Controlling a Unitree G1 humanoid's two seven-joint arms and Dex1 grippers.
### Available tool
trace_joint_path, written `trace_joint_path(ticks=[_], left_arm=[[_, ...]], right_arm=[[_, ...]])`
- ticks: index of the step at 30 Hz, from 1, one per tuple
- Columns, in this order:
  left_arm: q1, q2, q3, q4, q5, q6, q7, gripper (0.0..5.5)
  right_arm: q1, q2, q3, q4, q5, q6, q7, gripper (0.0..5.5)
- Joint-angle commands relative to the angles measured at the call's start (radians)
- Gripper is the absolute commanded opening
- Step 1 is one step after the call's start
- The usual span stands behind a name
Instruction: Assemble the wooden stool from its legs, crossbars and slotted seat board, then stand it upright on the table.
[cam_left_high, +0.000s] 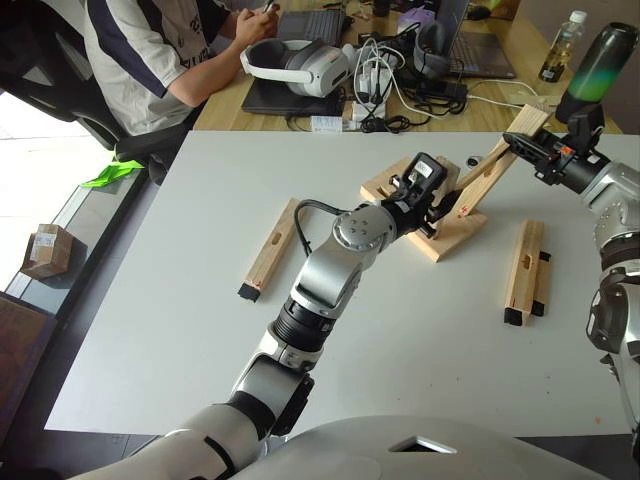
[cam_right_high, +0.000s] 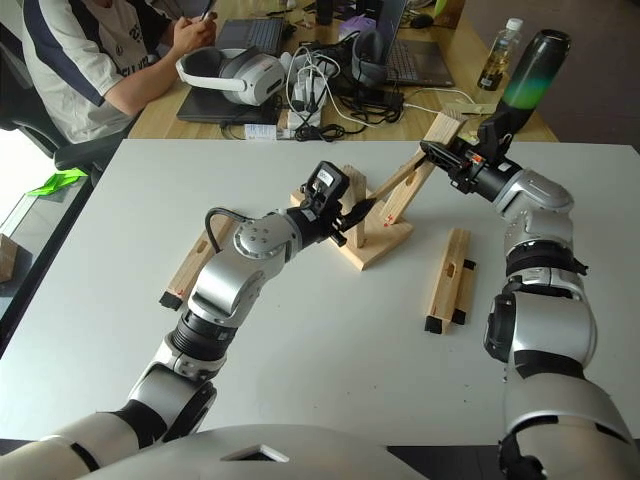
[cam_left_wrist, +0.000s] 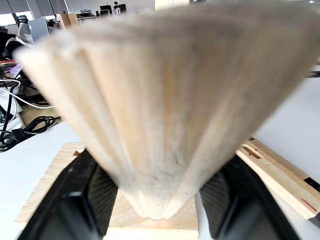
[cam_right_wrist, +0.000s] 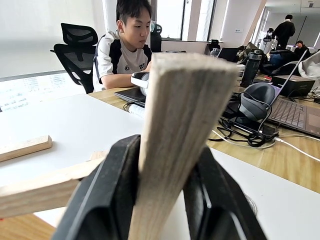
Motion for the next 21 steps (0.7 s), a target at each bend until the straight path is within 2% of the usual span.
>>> trace_joint_path(ticks=[1, 4, 7, 11, 16, 21], left_arm=[[0.056, 0.006, -0.025, 0.093, 0.010, 0.079, 0.002, 2.03], [0.057, -0.004, -0.008, 0.095, 0.003, 0.084, 0.010, 2.03], [0.058, -0.008, -0.004, 0.090, 0.002, 0.084, 0.011, 2.03], [0.058, 0.005, -0.038, 0.079, 0.003, 0.084, -0.022, 2.03], [0.056, 0.027, -0.091, 0.066, 0.010, 0.081, -0.063, 2.03], [0.056, 0.044, -0.115, 0.056, 0.009, 0.085, -0.078, 2.03]], right_arm=[[0.075, 0.006, 0.036, 0.053, -0.090, -0.044, -0.032, 1.12], [0.086, 0.007, 0.032, 0.058, -0.083, -0.048, -0.033, 1.14], [0.088, 0.009, 0.006, 0.078, -0.048, 0.031, -0.040, 1.15], [0.064, 0.010, -0.052, 0.085, 0.013, 0.140, -0.034, 1.14], [0.046, 0.033, -0.056, 0.034, 0.014, 0.137, -0.028, 1.07], [0.054, 0.049, -0.068, 0.002, 0.019, 0.119, -0.040, 1.93]])
